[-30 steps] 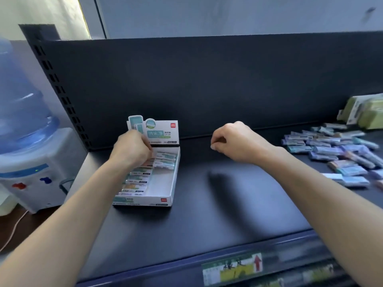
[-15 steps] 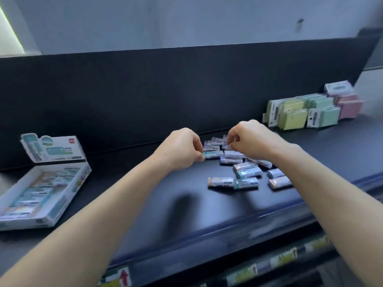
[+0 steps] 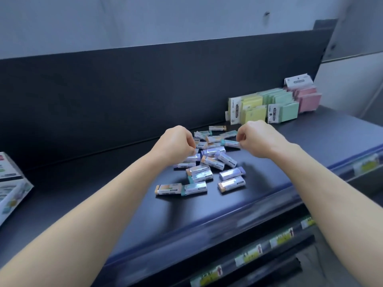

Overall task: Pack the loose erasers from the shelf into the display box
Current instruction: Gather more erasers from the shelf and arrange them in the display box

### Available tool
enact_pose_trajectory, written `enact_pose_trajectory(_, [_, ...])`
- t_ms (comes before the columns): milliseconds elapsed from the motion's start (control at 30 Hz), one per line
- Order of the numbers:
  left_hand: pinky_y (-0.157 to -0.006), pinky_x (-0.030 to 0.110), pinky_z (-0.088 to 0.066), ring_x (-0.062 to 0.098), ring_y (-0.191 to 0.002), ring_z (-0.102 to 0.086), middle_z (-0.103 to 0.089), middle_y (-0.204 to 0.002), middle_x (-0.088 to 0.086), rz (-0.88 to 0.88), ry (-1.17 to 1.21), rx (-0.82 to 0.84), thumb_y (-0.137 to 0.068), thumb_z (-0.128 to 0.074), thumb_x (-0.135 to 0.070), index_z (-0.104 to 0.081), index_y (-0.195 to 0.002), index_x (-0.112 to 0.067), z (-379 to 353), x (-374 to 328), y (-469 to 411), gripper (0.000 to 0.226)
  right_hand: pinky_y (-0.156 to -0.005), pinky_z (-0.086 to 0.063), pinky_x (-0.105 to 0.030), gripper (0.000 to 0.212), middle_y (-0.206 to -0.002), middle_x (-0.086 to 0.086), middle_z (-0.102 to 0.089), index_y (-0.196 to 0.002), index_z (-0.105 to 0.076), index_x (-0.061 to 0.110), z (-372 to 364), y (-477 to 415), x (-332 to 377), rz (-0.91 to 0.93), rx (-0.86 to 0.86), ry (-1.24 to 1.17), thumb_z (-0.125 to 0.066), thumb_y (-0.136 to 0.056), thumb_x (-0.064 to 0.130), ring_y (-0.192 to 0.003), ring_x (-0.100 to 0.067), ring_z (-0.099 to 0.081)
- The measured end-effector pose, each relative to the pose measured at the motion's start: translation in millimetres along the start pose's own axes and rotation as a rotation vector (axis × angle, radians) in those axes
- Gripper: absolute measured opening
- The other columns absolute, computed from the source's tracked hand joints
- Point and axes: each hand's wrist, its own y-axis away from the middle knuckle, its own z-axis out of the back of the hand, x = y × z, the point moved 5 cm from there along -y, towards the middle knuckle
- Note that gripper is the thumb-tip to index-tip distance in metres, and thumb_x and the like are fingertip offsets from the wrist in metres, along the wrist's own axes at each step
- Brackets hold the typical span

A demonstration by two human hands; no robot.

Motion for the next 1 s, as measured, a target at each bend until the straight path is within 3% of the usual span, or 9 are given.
enact_pose_trajectory(267, [-0.049, 0.021, -0.038, 0.01, -0.062, -0.053, -0.057, -0.069, -0.01, -0.04, 0.045, 0.021, -0.084, -0.062, -0.007, -0.068, -0.083, -0.01, -11.6, -9.1, -47.4, 0.007, -0.087, -0.052, -0.041, 0.021, -0.106, -0.011, -0.068, -0.106, -0.069, 0.011, -11.1, -13.5, -13.9, -0.041, 0.113, -0.011, -0.057, -0.089, 0.014, -0.097, -0.032, -0.062])
enact_pose_trajectory(367, [-0.045, 0.022, -0.036, 0.01, -0.052, -0.05, -0.06, -0.069, -0.005, -0.048, 0.044, 0.027, -0.085, -0.059, -0.006, -0.067, -0.082, -0.01, -10.8, -3.9, -65.6, 0.01, -0.091, -0.05, -0.042, 0.025, -0.113, -0.011, -0.066, -0.112, -0.066, 0.012, -17.7, -24.8, -11.6, -0.028, 0.178, -0.016, -0.06, -0.089, 0.022, -0.102, -0.032, -0.061])
enact_pose_trajectory(467, [-0.049, 0.021, -0.039, 0.011, -0.061, -0.054, -0.064, -0.077, -0.001, -0.056, 0.034, 0.024, -0.086, -0.061, -0.009, -0.067, -0.082, -0.013, -9.3, 3.2, -84.5, 0.008, -0.091, -0.051, -0.042, 0.028, -0.115, -0.01, -0.065, -0.115, -0.065, 0.014, -24.1, -36.2, -10.1, -0.035, 0.229, -0.016, -0.061, -0.089, 0.026, -0.102, -0.032, -0.061])
enact_pose_trajectory(633, [-0.048, 0.021, -0.036, 0.009, -0.06, -0.05, -0.06, -0.078, -0.003, -0.072, 0.025, 0.006, -0.088, -0.058, -0.008, -0.068, -0.084, -0.012, -11.4, 11.1, -111.9, 0.012, -0.082, -0.053, -0.037, 0.03, -0.104, -0.013, -0.069, -0.109, -0.065, 0.005, -32.4, -48.9, -10.6, -0.066, 0.311, 0.022, -0.067, -0.084, 0.022, -0.093, -0.03, -0.062])
enact_pose_trajectory(700, [-0.053, 0.023, -0.039, 0.013, -0.064, -0.054, -0.064, -0.083, 0.001, -0.062, 0.001, 0.001, -0.089, -0.057, -0.008, -0.069, -0.084, -0.012, -13.9, 13.1, -121.4, 0.014, -0.074, -0.047, -0.031, 0.029, -0.101, -0.013, -0.067, -0.103, -0.062, 0.003, -32.9, -51.7, -11.3, -0.065, 0.319, 0.016, -0.07, -0.083, 0.022, -0.084, -0.027, -0.057])
enact_pose_trajectory(833, [-0.063, 0.027, -0.042, 0.022, -0.083, -0.063, -0.069, -0.094, 0.006, -0.018, -0.021, 0.006, -0.09, -0.055, -0.006, -0.071, -0.085, -0.008, -23.7, 17.0, -137.8, 0.017, -0.06, -0.037, -0.031, 0.029, -0.079, 0.002, -0.052, -0.078, -0.047, 0.021, -30.8, -54.1, -15.8, -0.037, 0.316, -0.031, -0.076, -0.077, 0.024, -0.075, -0.021, -0.048])
enact_pose_trajectory(1000, [-0.066, 0.03, -0.048, 0.025, -0.087, -0.065, -0.07, -0.094, 0.01, 0.085, -0.062, 0.11, -0.086, -0.066, -0.015, -0.07, -0.094, -0.004, -36.9, 17.0, -153.6, 0.015, -0.066, -0.043, -0.034, 0.027, -0.081, 0.002, -0.053, -0.084, -0.05, 0.019, -17.6, -53.8, -27.4, -0.014, 0.212, -0.174, -0.076, -0.077, 0.022, -0.074, -0.021, -0.049])
